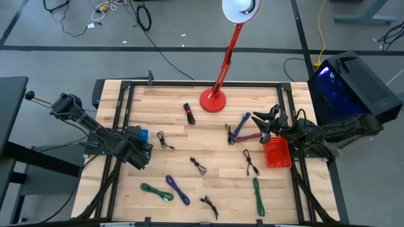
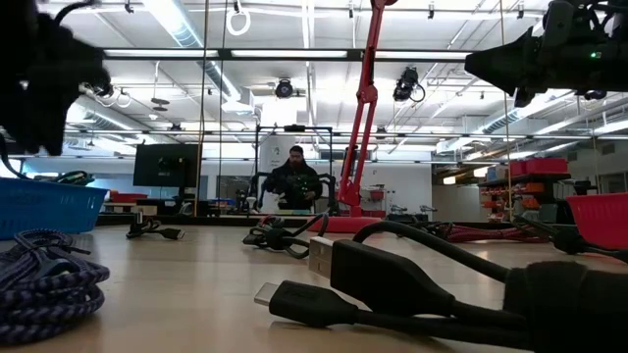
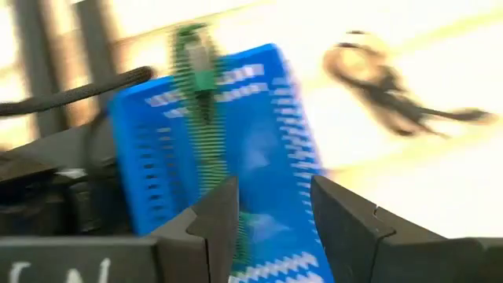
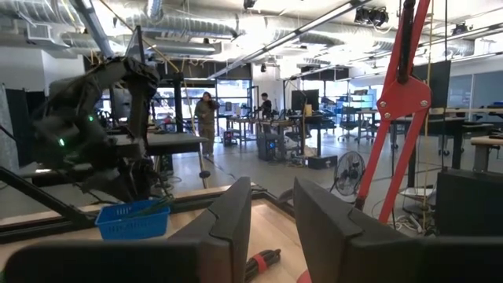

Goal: Pick & Place USB Port
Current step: Put the pink and black charger cable into the blue bin

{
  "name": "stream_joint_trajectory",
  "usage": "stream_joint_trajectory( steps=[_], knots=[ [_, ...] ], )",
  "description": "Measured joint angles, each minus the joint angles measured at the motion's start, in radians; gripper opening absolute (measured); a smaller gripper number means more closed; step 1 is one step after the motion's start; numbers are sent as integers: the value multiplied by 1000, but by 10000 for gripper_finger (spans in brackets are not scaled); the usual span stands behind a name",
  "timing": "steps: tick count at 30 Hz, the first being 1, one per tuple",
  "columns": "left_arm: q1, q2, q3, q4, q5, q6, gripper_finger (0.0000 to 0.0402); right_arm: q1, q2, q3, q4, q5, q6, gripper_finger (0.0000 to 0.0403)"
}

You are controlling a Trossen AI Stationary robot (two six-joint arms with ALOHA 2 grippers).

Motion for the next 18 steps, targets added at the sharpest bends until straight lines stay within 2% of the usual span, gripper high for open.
stream_joint_trajectory(
  steps=[5, 8, 11, 14, 18],
  knots=[
    [0, -6, 76, 262, -23, 272, 165, 0, 0, 0, -1, 0, 0, 102],
    [0, -5, 77, 516, -5, 464, 165, 0, 0, 0, -1, 0, 0, 102],
    [-1, 15, 76, 695, 37, 625, 165, 0, 0, 0, -1, 0, 1, 102],
    [-8, 53, 76, 763, 95, 711, 165, 0, 0, 0, -2, 0, 19, 102],
    [-8, 134, 74, 774, 170, 706, 165, 0, 0, 0, -2, 0, 19, 102]
  ],
)
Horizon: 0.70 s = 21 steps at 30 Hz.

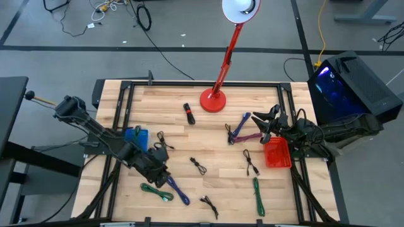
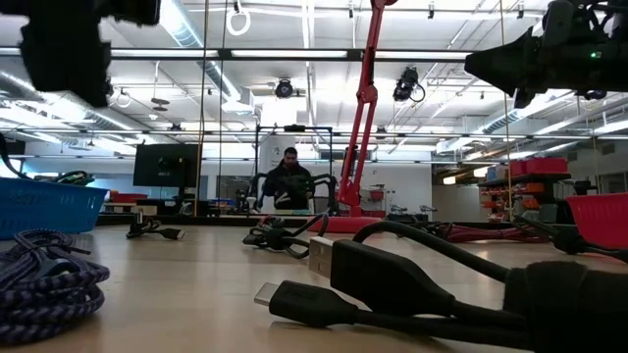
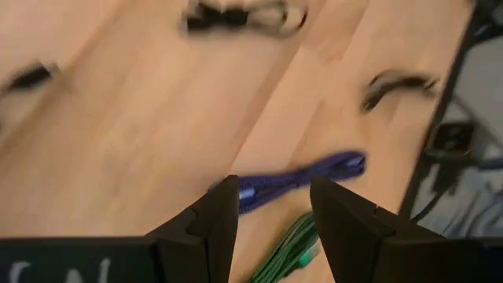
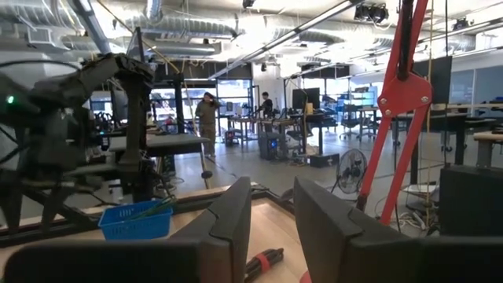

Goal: Pick & Place USB Port
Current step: Put the pink and black charger cable into the blue bin

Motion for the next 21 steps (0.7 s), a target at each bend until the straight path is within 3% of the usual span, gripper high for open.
stream_joint_trajectory(
  steps=[4, 9, 12, 15, 18, 21],
  knots=[
    [-1, 83, 0, 28, 75, 3, 165, 0, 0, 0, -15, 0, 37, 102],
    [3, 135, -1, 85, 59, 97, 165, 0, 2, 0, -192, -62, 158, 102],
    [9, 135, 0, 113, -21, 179, 165, 0, 6, 39, -361, -99, 214, 102],
    [9, 122, 0, 107, -142, 283, 165, 5, 38, 164, -616, -117, 218, 102],
    [17, 122, 0, 106, -269, 383, 165, 14, 120, 286, -862, -116, 217, 102],
    [37, 122, 0, 108, -371, 450, 165, 14, 219, 379, -1001, -117, 211, 102]
  ],
)
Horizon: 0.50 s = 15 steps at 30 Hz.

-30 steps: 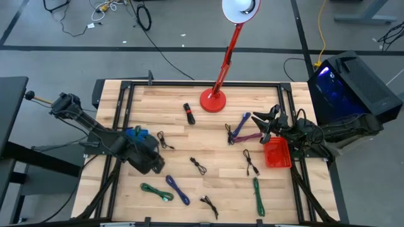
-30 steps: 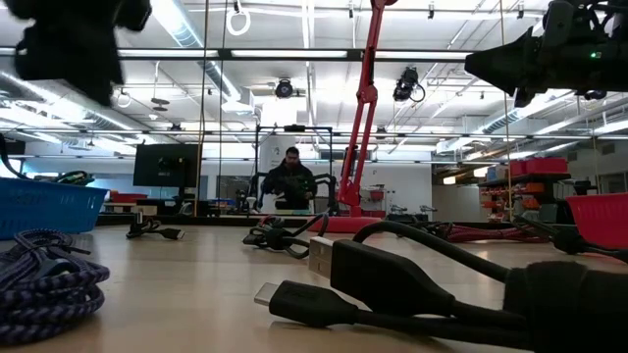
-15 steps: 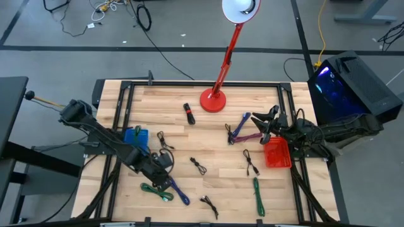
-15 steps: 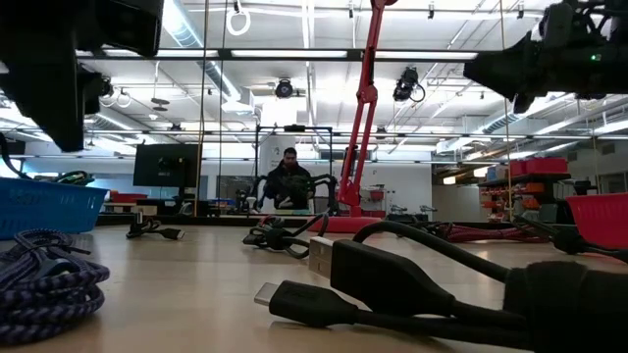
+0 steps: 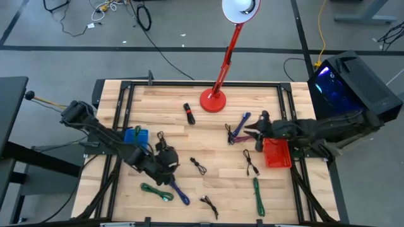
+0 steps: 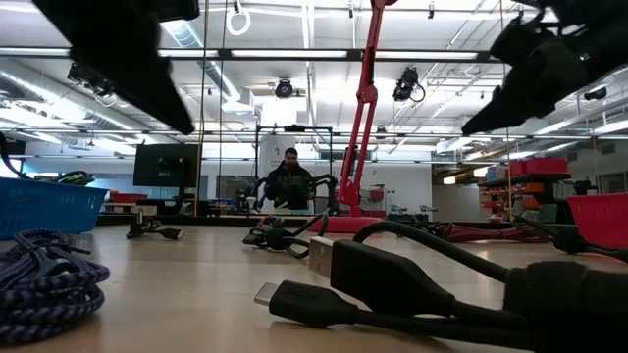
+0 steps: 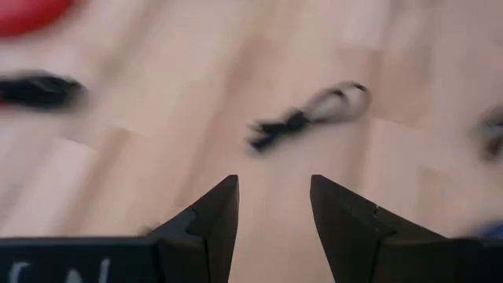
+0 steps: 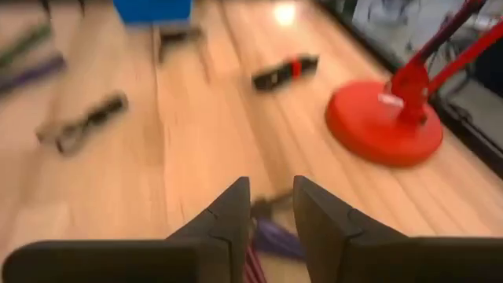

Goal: Pick & Place USB Port
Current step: Put the pink and black charger cable into the blue bin

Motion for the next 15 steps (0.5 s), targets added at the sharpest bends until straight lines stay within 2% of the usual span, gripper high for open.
stream_joint_trajectory(
  steps=[7, 15],
  knots=[
    [58, 0, 0, 0, -162, 86, 165, 0, 252, 127, -185, -33, -8, 103],
    [105, 0, 0, 0, -177, 108, 165, 0, 437, 186, -291, -79, -46, 133]
  ],
)
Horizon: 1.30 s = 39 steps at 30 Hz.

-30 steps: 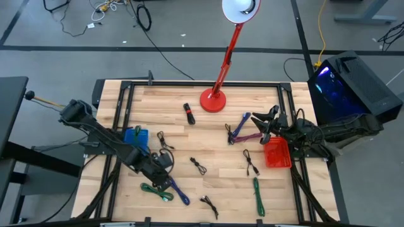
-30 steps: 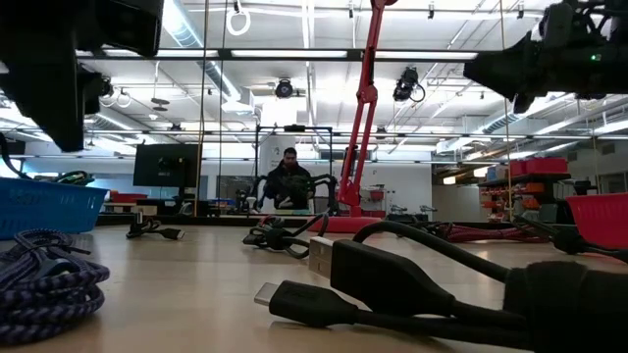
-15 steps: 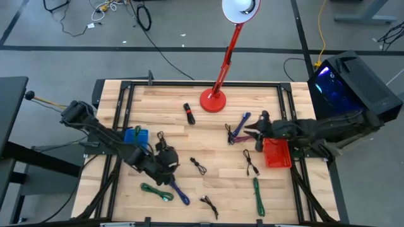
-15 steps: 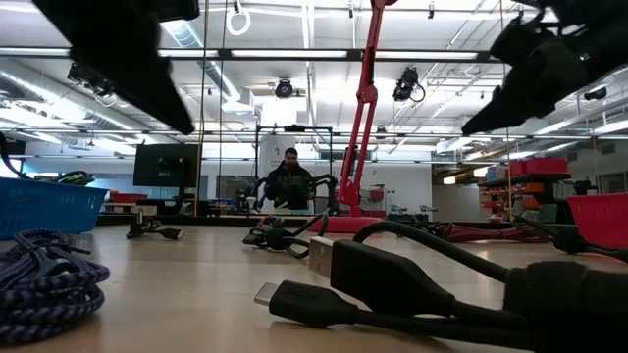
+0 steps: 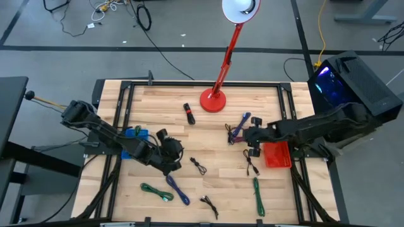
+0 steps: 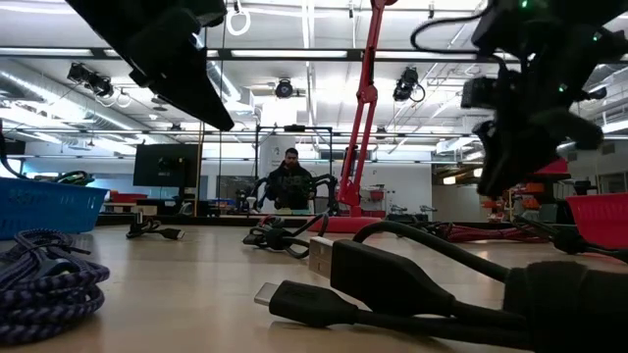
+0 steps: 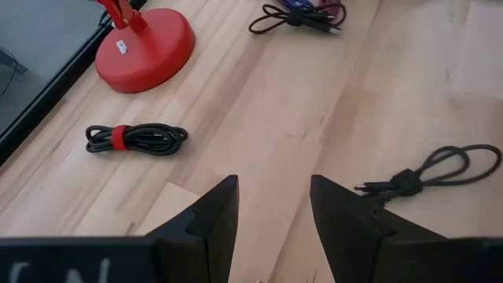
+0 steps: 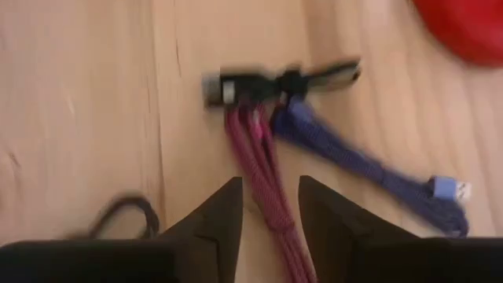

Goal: Pick & Place USB Port
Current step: Put the pink and black charger cable into the blue bin

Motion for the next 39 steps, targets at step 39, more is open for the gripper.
stream_joint_trajectory(
  steps=[39],
  knots=[
    [7, 0, 0, 37, 11, 1, 165, -92, 287, 11, 117, -49, -72, 65]
  ],
)
